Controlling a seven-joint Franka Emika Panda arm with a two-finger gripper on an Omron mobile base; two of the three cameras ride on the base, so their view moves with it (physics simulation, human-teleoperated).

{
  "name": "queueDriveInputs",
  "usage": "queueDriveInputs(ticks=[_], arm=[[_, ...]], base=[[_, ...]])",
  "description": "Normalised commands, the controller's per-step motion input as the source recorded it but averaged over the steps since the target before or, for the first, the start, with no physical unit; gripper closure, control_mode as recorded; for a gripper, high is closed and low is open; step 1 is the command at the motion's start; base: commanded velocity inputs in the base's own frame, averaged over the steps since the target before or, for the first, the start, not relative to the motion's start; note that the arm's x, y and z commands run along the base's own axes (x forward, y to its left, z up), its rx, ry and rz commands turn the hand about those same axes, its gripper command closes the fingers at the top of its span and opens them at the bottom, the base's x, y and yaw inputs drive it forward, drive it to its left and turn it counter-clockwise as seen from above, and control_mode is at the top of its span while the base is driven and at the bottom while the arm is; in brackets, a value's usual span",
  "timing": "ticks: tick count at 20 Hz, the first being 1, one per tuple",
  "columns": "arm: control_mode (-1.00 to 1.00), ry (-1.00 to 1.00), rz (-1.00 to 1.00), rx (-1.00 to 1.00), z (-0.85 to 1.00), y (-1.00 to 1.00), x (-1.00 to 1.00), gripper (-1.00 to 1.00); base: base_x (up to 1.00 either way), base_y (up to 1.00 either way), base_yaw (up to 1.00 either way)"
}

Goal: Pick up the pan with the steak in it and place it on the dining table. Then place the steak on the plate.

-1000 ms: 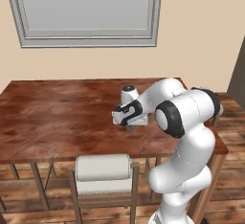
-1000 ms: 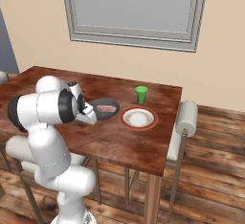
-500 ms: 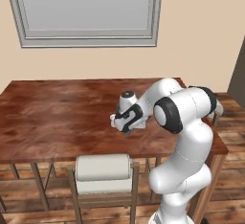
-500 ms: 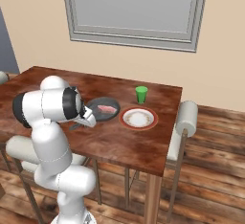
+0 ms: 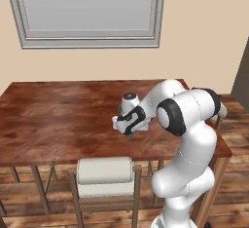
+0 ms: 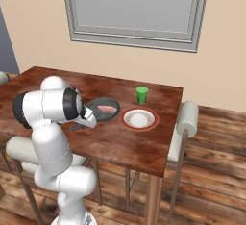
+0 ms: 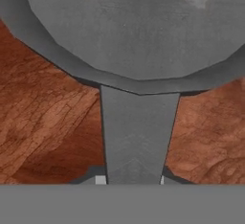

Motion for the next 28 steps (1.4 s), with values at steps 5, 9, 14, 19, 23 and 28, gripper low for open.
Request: queueDriveInputs(ticks=[5, 9, 14, 19, 23, 28], arm=[[-1.0, 0.0, -0.01, 0.01, 0.13, 0.0, -0.03, -1.0], [-1.0, 0.0, -0.08, 0.0, 0.34, 0.0, -0.18, -1.0], [-1.0, 0.0, -0.09, 0.0, 0.33, 0.0, -0.35, -1.0], [-1.0, 0.0, -0.11, 0.0, 0.27, -0.01, -0.44, -1.0], [-1.0, 0.0, -0.12, 0.0, 0.31, -0.04, -0.07, -1.0], [-1.0, 0.0, -0.16, 0.0, 0.34, -0.09, 0.54, -1.0]], base=[[0.0, 0.0, 0.0], [0.0, 0.0, 0.0], [0.0, 0.0, 0.0], [0.0, 0.0, 0.0], [0.0, 0.0, 0.0], [0.0, 0.0, 0.0]])
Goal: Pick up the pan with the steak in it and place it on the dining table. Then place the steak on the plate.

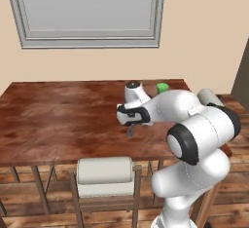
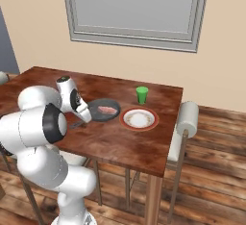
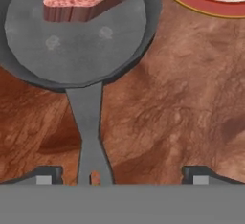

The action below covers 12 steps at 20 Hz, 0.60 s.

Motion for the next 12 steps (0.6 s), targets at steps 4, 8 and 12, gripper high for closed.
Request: queueDriveInputs(ticks=[4, 8, 12], arm=[[-1.0, 0.0, -0.17, 0.01, 0.39, -0.13, 0.56, -1.0], [-1.0, 0.0, -0.17, 0.03, 0.44, -0.16, 0.45, -1.0], [-1.0, 0.0, -0.14, 0.02, 0.38, -0.09, 0.52, -1.0]], base=[[0.0, 0.0, 0.0], [0.0, 0.0, 0.0], [0.0, 0.0, 0.0]])
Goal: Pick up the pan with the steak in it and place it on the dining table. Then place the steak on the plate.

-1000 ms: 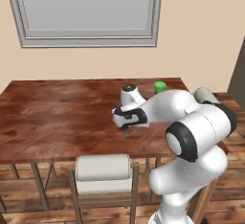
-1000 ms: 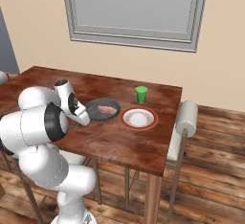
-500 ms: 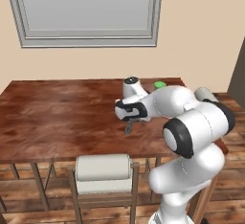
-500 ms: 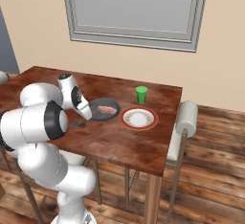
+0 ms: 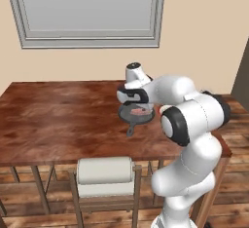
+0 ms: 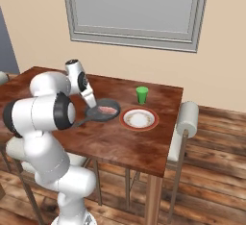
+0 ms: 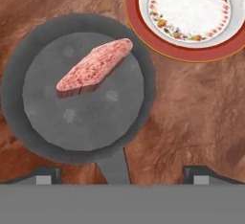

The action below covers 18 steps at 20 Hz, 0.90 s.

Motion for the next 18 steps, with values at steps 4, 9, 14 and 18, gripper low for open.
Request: queueDriveInputs(ticks=[4, 9, 14, 18], arm=[[-1.0, 0.0, -0.1, 0.02, 0.22, -0.26, 0.43, -1.0], [-1.0, -0.07, -0.03, 0.01, 0.0, -0.45, 0.04, -1.0], [-1.0, -0.12, 0.0, 0.04, 0.0, -0.18, -0.02, -1.0], [-1.0, 0.0, 0.0, 0.02, -0.03, -0.09, -0.01, -1.0]], base=[[0.0, 0.0, 0.0], [0.0, 0.0, 0.0], [0.0, 0.0, 0.0], [0.0, 0.0, 0.0]])
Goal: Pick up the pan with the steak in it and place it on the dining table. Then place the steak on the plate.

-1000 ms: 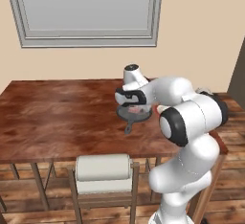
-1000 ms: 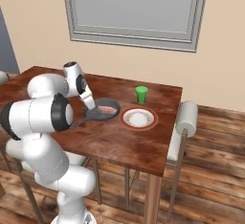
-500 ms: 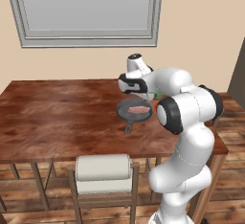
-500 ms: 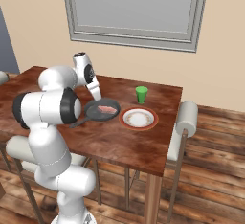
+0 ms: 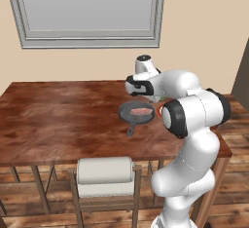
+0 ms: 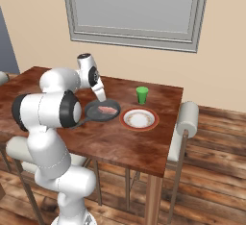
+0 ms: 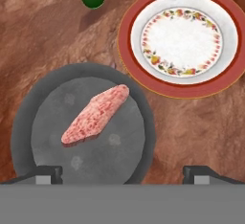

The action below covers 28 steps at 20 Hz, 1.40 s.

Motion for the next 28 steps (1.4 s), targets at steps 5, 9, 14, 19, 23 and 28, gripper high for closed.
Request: queueDriveInputs(ticks=[5, 9, 14, 19, 23, 28], arm=[[-1.0, 0.0, 0.0, 0.05, 0.0, -0.1, 0.1, -1.0], [-1.0, 0.0, 0.0, 0.08, 0.0, -0.04, 0.32, -1.0], [-1.0, 0.03, 0.0, 0.09, -0.02, -0.04, 0.4, -1.0], [-1.0, 0.01, 0.0, 0.06, -0.07, 0.0, 0.37, -1.0], [-1.0, 0.0, 0.0, 0.0, -0.03, 0.0, 0.04, -1.0], [-1.0, 0.02, 0.0, 0.0, -0.13, 0.0, -0.01, -1.0]], base=[[0.0, 0.0, 0.0], [0.0, 0.0, 0.0], [0.0, 0.0, 0.0], [0.0, 0.0, 0.0], [0.0, 0.0, 0.0], [0.0, 0.0, 0.0]])
